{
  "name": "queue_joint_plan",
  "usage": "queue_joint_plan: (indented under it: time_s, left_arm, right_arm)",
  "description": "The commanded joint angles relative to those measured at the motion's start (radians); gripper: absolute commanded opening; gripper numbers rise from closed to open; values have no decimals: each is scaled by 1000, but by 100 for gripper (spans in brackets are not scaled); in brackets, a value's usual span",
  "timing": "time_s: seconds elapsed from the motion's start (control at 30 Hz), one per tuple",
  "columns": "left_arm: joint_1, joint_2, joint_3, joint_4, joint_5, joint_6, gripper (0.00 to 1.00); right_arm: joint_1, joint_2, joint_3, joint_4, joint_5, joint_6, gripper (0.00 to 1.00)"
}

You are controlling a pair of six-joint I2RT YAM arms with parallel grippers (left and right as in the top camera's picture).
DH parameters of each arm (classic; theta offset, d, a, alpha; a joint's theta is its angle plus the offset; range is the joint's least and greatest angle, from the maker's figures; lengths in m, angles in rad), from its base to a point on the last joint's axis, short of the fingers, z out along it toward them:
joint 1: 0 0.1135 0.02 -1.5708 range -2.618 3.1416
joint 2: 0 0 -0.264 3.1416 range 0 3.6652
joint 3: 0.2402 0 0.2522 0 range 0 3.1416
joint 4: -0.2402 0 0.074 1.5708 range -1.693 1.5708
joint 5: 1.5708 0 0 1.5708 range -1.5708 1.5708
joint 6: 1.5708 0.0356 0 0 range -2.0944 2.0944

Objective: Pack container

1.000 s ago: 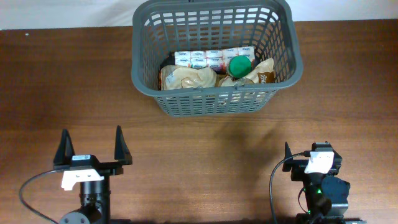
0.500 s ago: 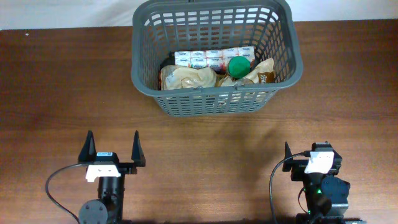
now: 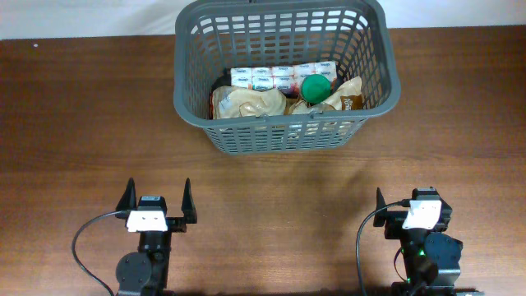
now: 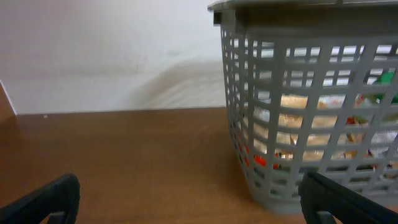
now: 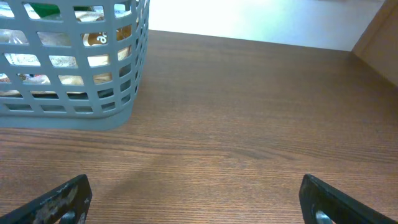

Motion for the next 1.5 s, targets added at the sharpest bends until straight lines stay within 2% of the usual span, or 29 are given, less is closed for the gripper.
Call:
queue_joint_plan:
  time_s: [0.0, 1.47]
  left_arm:
    - [-5, -10, -11, -64, 15, -6, 99]
    - [-4, -10, -11, -71, 34, -5, 99]
  right_arm:
    - [-8, -8, -8, -1, 13, 9, 99]
    - [-8, -8, -8, -1, 13, 9, 99]
